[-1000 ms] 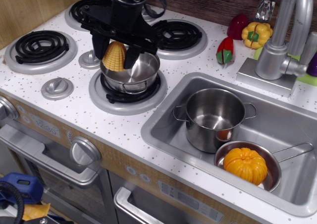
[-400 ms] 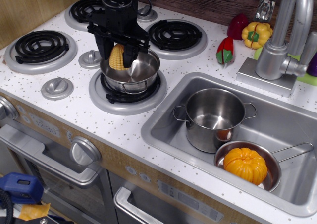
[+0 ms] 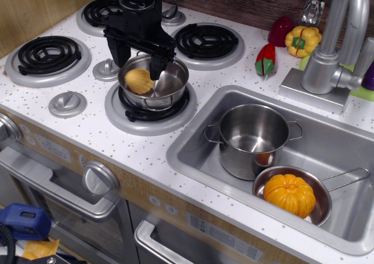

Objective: Put corn in pan which is on stove

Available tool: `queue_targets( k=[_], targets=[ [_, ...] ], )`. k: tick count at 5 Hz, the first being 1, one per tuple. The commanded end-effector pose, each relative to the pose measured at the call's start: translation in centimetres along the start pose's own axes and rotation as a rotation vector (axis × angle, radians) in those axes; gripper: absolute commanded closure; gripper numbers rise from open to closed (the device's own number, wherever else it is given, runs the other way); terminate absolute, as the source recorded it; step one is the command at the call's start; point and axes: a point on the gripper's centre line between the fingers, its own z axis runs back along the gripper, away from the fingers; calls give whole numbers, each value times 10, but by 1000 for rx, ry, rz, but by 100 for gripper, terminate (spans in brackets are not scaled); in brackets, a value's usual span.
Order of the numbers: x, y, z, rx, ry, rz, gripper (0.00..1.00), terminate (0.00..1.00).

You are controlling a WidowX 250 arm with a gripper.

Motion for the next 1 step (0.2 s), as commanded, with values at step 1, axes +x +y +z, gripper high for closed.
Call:
queue_targets(
  k=[1],
  targets=[
    [3,8,7,7,-25,16,0,100]
  ],
)
